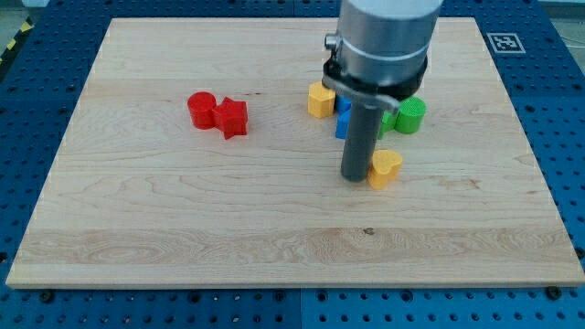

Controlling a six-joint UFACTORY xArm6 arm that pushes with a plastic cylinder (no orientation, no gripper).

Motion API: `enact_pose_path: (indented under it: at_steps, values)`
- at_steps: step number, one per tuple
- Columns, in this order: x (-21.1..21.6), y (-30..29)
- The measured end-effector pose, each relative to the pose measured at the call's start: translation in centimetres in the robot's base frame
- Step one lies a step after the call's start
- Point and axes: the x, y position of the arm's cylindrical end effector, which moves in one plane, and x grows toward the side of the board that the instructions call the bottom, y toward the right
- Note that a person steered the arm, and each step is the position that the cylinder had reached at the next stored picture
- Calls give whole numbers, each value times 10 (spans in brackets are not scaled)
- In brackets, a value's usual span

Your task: Place your hand at the center of the board

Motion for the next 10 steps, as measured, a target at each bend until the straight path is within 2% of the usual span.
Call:
enact_pose_path:
  at_steps: [1,3,5,8,9,10]
  values:
    - [23,17]
    - [-19,45]
    - [10,9]
    - [-15,20]
    - [-17,15]
    - [-29,-17]
